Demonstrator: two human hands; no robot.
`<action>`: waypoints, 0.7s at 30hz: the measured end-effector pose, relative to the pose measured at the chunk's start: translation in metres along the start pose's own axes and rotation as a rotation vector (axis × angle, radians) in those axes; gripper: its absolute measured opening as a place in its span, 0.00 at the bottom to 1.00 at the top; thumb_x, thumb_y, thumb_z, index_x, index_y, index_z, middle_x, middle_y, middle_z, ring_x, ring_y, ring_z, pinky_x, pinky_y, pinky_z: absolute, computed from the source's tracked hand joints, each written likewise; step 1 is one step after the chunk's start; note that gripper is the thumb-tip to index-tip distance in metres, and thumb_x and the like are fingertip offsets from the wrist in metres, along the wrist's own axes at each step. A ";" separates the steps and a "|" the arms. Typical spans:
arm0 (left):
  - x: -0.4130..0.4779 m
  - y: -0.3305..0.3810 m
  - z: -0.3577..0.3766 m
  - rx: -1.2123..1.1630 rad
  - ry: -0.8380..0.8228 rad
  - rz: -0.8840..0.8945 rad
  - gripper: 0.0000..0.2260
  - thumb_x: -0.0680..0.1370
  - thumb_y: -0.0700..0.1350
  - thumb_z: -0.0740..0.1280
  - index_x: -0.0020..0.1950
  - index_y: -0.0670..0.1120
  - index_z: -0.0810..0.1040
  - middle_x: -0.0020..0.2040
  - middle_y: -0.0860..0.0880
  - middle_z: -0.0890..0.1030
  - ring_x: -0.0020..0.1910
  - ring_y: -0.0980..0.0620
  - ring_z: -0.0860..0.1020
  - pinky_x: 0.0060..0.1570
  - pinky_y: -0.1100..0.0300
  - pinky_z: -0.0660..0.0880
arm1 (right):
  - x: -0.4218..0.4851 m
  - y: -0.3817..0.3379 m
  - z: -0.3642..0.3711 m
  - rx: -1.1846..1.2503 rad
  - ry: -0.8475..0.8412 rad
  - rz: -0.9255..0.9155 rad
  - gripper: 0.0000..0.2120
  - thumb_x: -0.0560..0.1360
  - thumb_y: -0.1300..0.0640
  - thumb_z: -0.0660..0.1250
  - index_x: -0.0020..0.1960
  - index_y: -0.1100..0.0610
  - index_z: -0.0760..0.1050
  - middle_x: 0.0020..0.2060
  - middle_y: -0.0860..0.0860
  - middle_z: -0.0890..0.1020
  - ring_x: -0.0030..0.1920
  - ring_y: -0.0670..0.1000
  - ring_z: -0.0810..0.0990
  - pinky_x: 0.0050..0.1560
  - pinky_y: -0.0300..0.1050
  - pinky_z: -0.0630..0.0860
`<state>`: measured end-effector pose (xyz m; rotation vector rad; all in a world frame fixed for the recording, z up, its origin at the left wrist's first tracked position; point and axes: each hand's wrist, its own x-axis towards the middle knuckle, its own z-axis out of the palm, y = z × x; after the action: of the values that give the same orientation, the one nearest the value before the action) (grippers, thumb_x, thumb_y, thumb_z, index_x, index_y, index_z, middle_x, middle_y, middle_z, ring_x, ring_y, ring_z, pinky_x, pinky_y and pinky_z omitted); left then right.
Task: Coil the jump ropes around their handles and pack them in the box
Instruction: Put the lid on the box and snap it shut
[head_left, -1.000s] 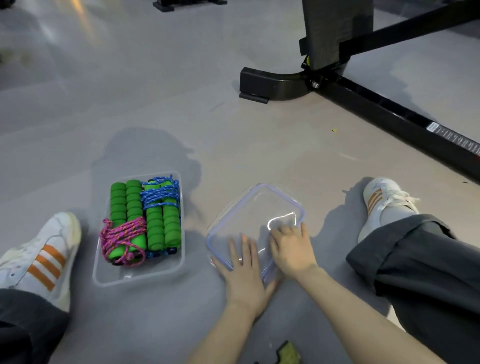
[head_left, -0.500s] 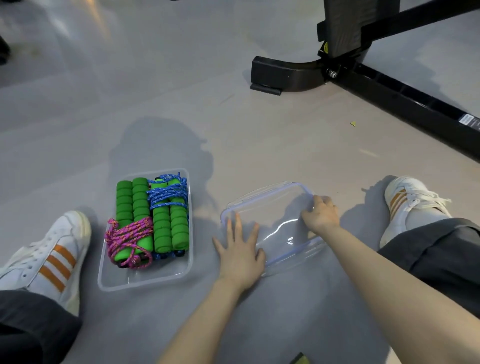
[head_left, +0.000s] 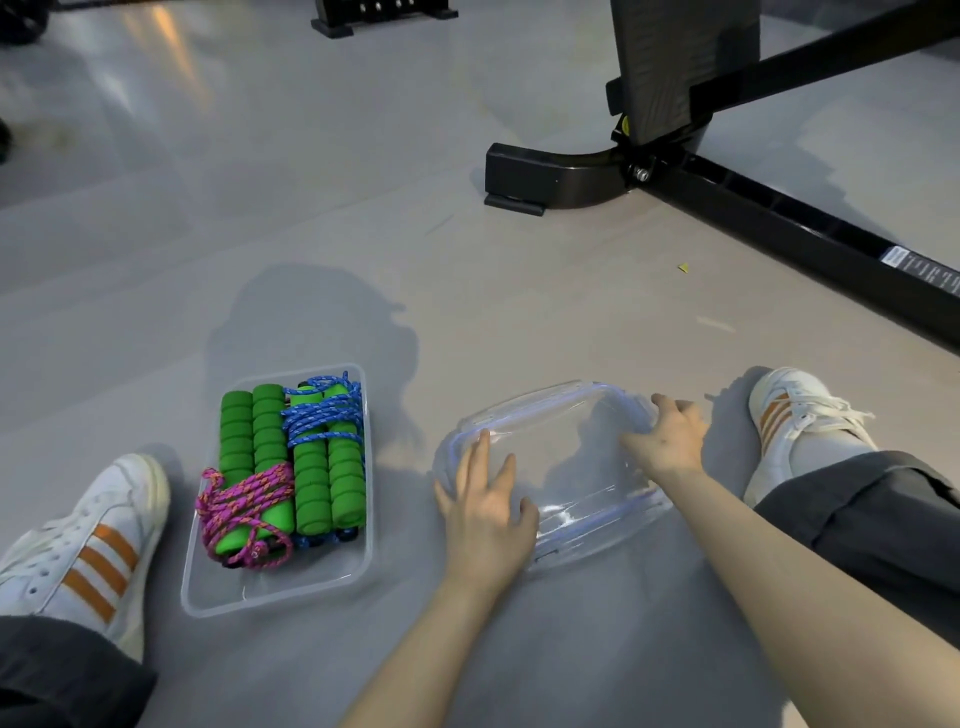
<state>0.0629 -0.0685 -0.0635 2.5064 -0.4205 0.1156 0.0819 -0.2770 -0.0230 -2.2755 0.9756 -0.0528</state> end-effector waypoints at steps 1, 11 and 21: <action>0.001 0.006 -0.003 -0.033 0.039 -0.013 0.22 0.67 0.51 0.59 0.54 0.44 0.82 0.66 0.40 0.75 0.66 0.48 0.64 0.54 0.27 0.64 | -0.002 -0.005 -0.005 -0.001 0.022 -0.043 0.29 0.71 0.64 0.66 0.71 0.59 0.64 0.66 0.60 0.65 0.67 0.60 0.59 0.67 0.46 0.58; 0.011 0.010 -0.097 -0.288 0.550 -0.231 0.18 0.71 0.54 0.61 0.52 0.48 0.84 0.65 0.45 0.77 0.62 0.44 0.72 0.61 0.36 0.67 | -0.021 -0.133 -0.015 0.150 0.042 -0.452 0.23 0.73 0.64 0.64 0.67 0.55 0.70 0.63 0.58 0.67 0.66 0.56 0.61 0.64 0.39 0.58; -0.059 -0.063 -0.104 -0.003 0.515 -0.318 0.16 0.68 0.52 0.62 0.47 0.49 0.85 0.59 0.40 0.80 0.58 0.44 0.69 0.58 0.43 0.70 | -0.106 -0.271 0.134 -0.097 -0.315 -0.859 0.28 0.71 0.66 0.60 0.70 0.52 0.66 0.69 0.56 0.63 0.70 0.57 0.59 0.69 0.45 0.54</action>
<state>0.0282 0.0558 -0.0225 2.3862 0.1862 0.6122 0.2142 0.0051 0.0516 -2.5242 -0.1996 -0.0112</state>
